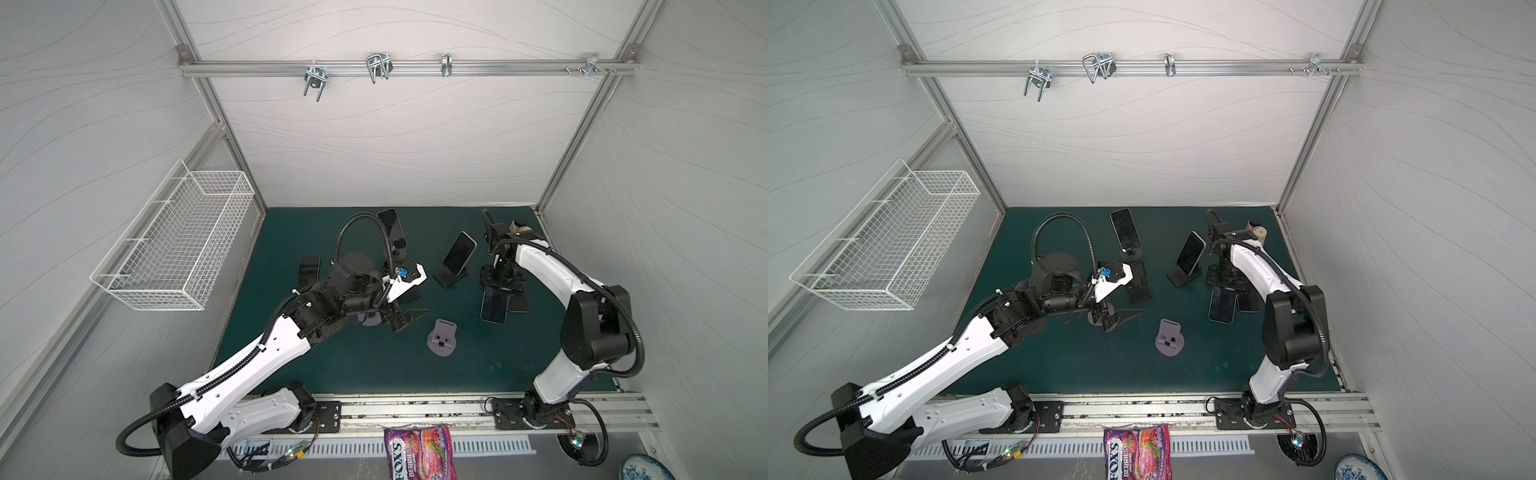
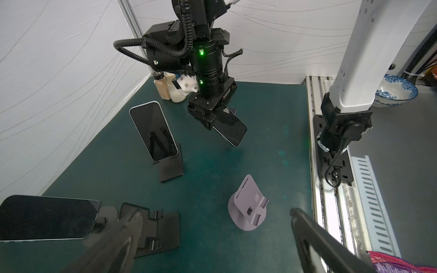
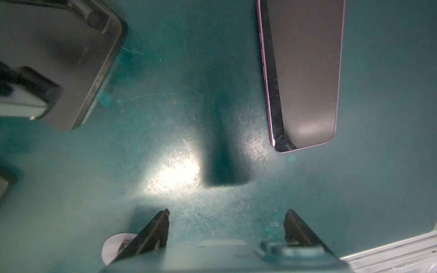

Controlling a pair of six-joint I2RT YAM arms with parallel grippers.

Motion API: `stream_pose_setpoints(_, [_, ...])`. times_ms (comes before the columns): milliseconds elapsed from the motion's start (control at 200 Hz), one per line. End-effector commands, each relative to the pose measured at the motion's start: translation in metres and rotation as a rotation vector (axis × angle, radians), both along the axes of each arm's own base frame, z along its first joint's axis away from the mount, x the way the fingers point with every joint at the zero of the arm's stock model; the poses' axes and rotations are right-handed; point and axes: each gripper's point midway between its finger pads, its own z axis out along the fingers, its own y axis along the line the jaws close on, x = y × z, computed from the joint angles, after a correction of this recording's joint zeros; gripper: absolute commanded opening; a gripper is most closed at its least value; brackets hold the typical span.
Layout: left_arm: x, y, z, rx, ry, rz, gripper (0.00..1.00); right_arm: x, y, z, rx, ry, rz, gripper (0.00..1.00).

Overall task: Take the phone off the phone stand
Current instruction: 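Move the held phone above the table beside the purple-edged phone with the right gripper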

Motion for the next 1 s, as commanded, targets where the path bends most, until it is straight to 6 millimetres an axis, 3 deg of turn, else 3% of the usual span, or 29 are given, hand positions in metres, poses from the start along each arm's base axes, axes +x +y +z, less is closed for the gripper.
stream_pose_setpoints(0, [0.003,-0.004,0.026,-0.056,-0.042,0.002,0.99,0.011,-0.001,0.004,0.007,-0.008,0.015,0.56])
stream_pose_setpoints(400, [0.01,-0.009,0.025,-0.06,-0.032,0.016,0.99,0.028,0.002,-0.011,0.013,0.048,0.024,0.57])
stream_pose_setpoints(990, [0.019,-0.017,0.029,-0.036,-0.032,0.016,0.99,0.034,-0.01,-0.046,-0.001,0.214,0.057,0.6])
